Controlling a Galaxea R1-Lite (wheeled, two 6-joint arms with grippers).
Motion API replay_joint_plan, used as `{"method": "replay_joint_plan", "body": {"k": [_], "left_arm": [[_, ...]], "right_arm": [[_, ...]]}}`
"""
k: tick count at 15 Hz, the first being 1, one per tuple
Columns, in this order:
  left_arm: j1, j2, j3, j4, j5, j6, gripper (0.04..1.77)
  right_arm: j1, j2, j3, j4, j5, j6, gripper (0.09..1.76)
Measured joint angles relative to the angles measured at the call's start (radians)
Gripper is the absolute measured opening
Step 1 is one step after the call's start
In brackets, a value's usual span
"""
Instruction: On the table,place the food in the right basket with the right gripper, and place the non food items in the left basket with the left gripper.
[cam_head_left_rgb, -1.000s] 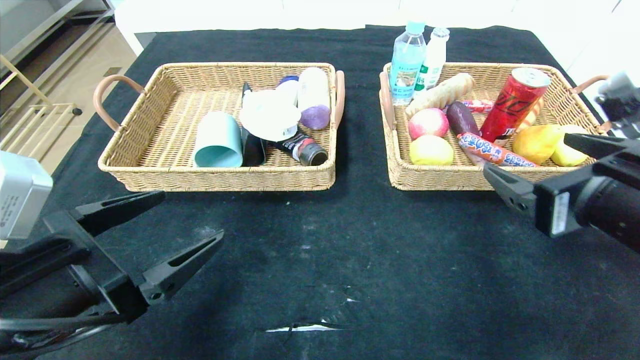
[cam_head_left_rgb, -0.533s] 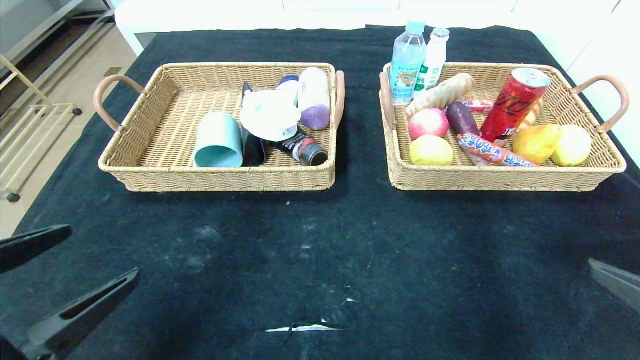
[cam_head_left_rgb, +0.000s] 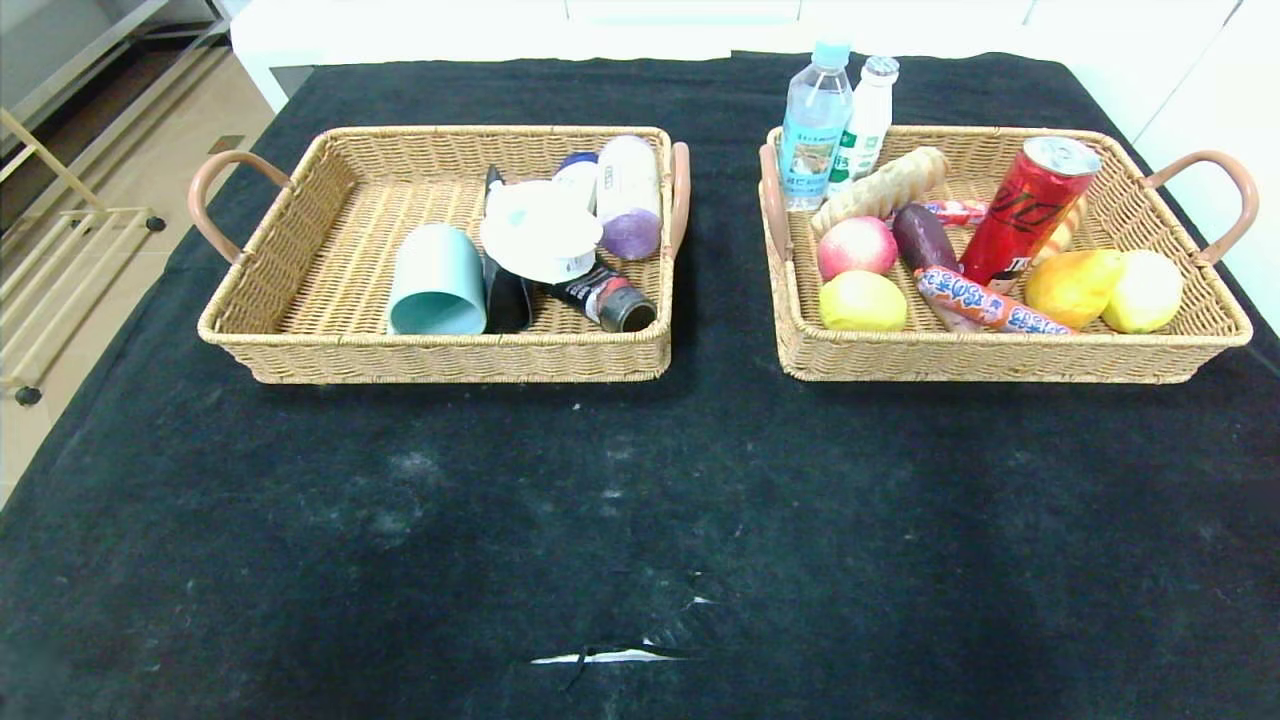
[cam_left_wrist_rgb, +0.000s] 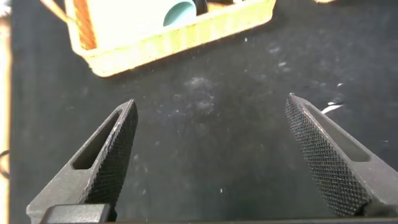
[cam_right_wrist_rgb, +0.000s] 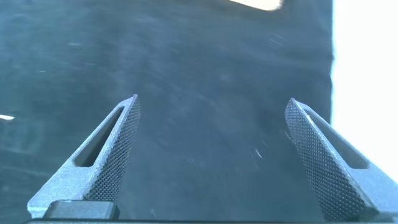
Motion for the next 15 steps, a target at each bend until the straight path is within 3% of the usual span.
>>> {"method": "replay_joint_plan", "body": {"k": [2,6,9,12,13,15], "left_arm": [[0.061,-0.074,-0.057,0.097,-0.071,-0.014,1.72],[0.112,-0.193,-0.076,0.16,-0.098,-0.033,1.72],[0.133,-0.272,-0.01,0.171,-0.097,-0.04,1.72],[0.139,-0.369,0.124,0.161,-0.086,-0.045,1.72],[0.139,-0.389,0.162,0.153,-0.085,-0.048,1.72],[0.139,-0.419,0.263,0.088,-0.074,-0.052,1.72]], "right_arm": [[-0.11,-0.097,0.002,0.072,0.064,-0.001,1.7],[-0.273,-0.269,0.048,0.175,0.204,-0.003,1.7],[-0.291,-0.346,0.097,0.171,0.241,-0.002,1.7],[-0.292,-0.437,0.16,0.148,0.328,0.0,1.7],[-0.291,-0.463,0.199,0.116,0.346,0.0,1.7],[-0.291,-0.496,0.317,-0.074,0.356,0.006,1.7]]}}
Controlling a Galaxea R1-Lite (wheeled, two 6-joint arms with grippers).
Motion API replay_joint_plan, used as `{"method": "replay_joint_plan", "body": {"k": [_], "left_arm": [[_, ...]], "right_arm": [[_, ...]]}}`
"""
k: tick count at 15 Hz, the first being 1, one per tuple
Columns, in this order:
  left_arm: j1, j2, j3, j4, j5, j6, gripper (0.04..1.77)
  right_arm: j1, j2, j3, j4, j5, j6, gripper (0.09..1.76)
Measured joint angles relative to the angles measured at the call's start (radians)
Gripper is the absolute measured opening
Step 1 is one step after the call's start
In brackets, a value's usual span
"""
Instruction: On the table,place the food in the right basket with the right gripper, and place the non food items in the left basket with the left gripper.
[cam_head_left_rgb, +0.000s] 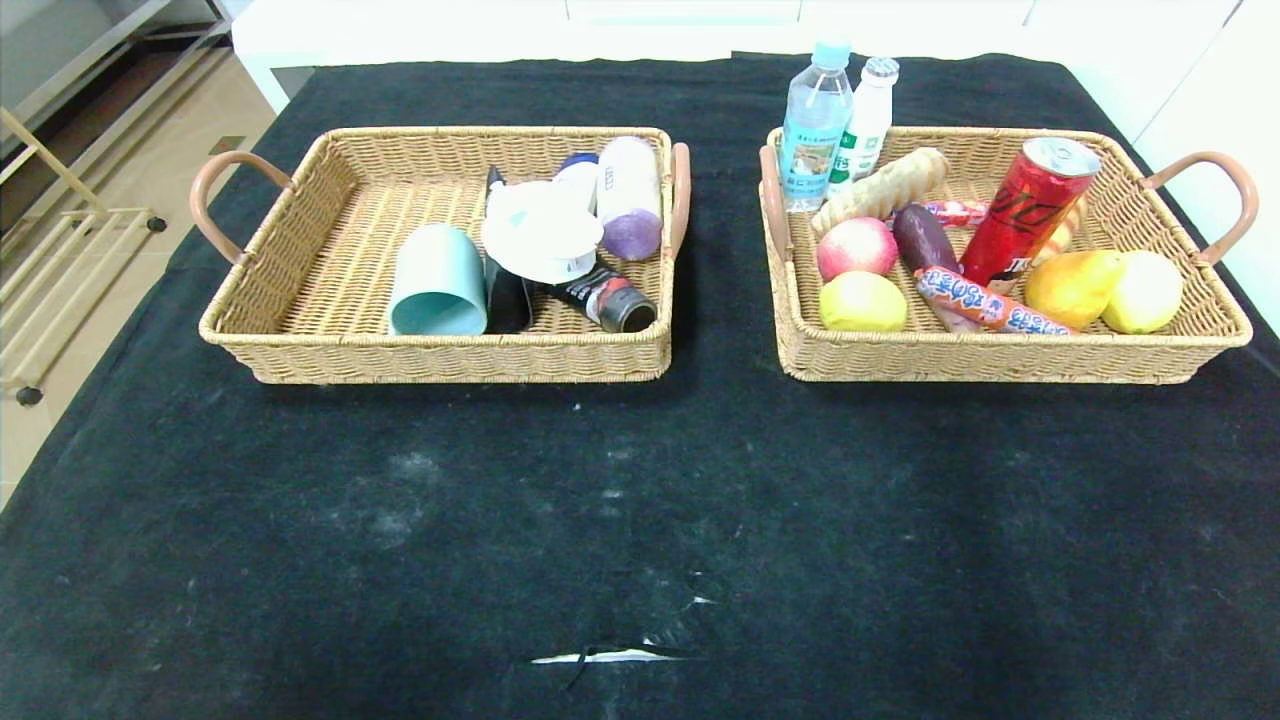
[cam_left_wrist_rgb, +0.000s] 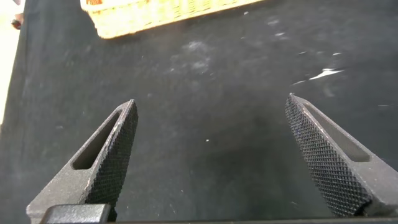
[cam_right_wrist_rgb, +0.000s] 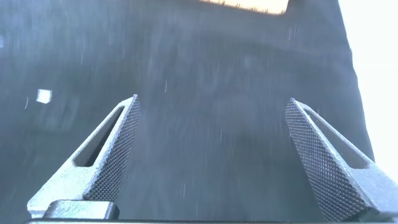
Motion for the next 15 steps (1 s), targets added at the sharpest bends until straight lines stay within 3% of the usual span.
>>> {"method": "replay_joint_plan", "body": {"k": [3,6,15], "left_arm": [[0.0,-0.019,0.174,-0.131,0.061,-0.003,1.72],[0.0,-0.018,0.278,-0.145,0.128,-0.04,1.72],[0.002,-0.024,0.328,-0.157,0.174,-0.066,1.72]], "right_arm": [[0.0,-0.018,0.215,-0.266,-0.022,0.001,1.7],[0.0,-0.022,0.354,-0.343,-0.054,-0.003,1.7],[0.001,-0.023,0.399,-0.354,-0.071,0.068,1.7]]}}
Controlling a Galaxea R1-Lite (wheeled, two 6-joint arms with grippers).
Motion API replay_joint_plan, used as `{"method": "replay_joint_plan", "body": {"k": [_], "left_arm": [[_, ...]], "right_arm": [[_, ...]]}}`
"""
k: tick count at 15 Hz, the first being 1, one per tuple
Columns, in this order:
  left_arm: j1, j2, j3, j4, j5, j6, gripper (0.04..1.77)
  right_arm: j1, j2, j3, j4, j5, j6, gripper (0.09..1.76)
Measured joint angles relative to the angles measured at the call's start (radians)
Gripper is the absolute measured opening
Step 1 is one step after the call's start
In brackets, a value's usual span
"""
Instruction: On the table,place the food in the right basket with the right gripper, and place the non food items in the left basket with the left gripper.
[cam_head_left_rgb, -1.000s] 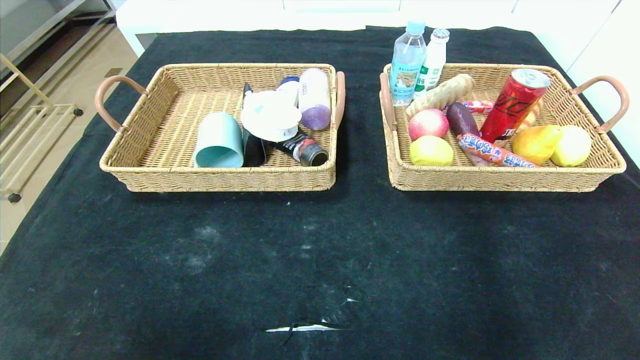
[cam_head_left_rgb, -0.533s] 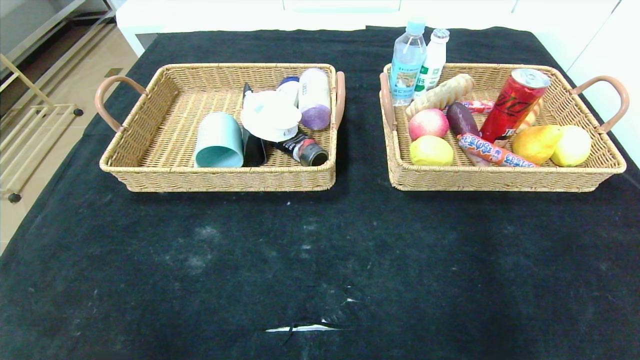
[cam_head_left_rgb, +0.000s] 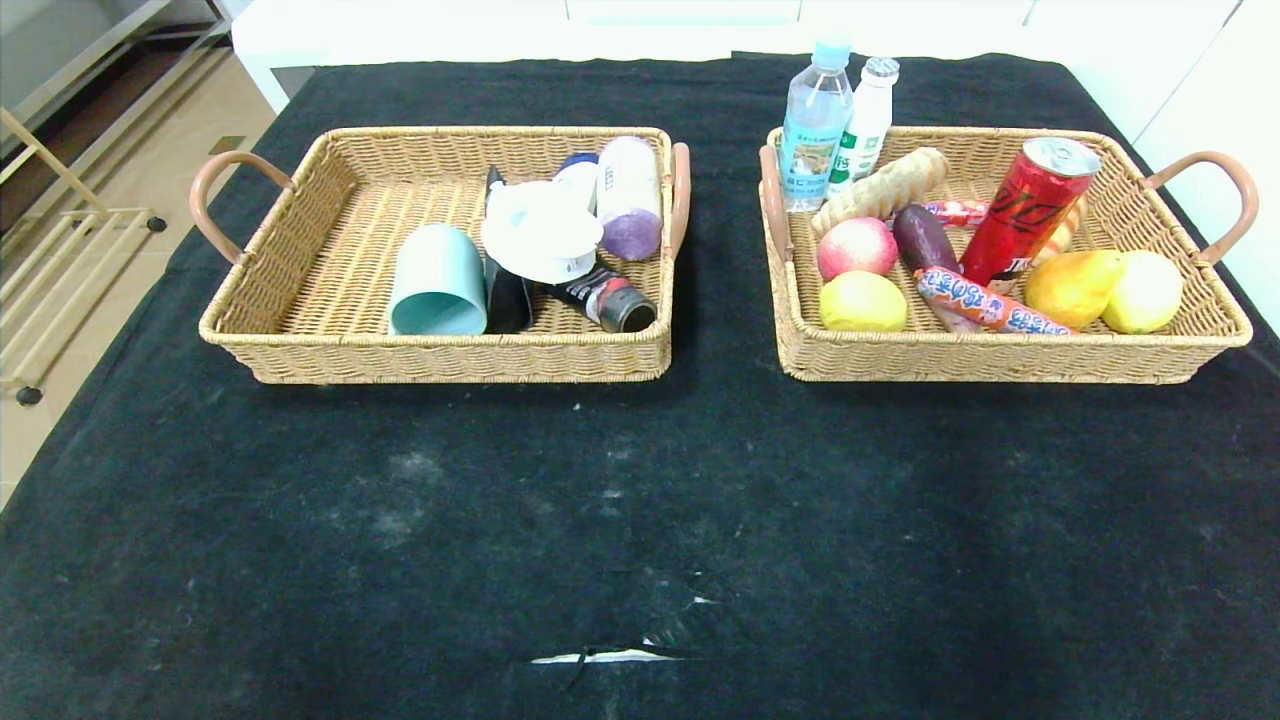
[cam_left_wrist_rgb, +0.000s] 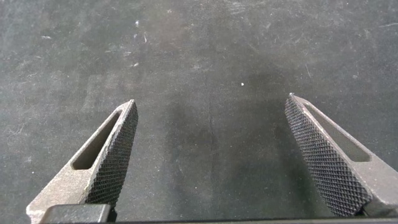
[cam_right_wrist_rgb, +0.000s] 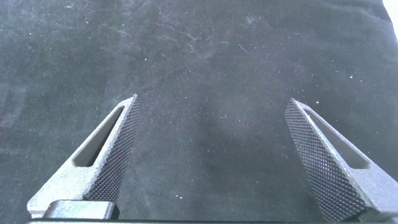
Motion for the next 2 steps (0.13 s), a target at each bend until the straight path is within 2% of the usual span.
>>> {"method": "replay_joint_plan", "body": {"k": [2], "left_arm": [[0.0,0.0,0.001,-0.001,0.001,-0.01,1.72]], "right_arm": [[0.0,0.0,0.0,0.0,0.0,0.0,1.7]]}}
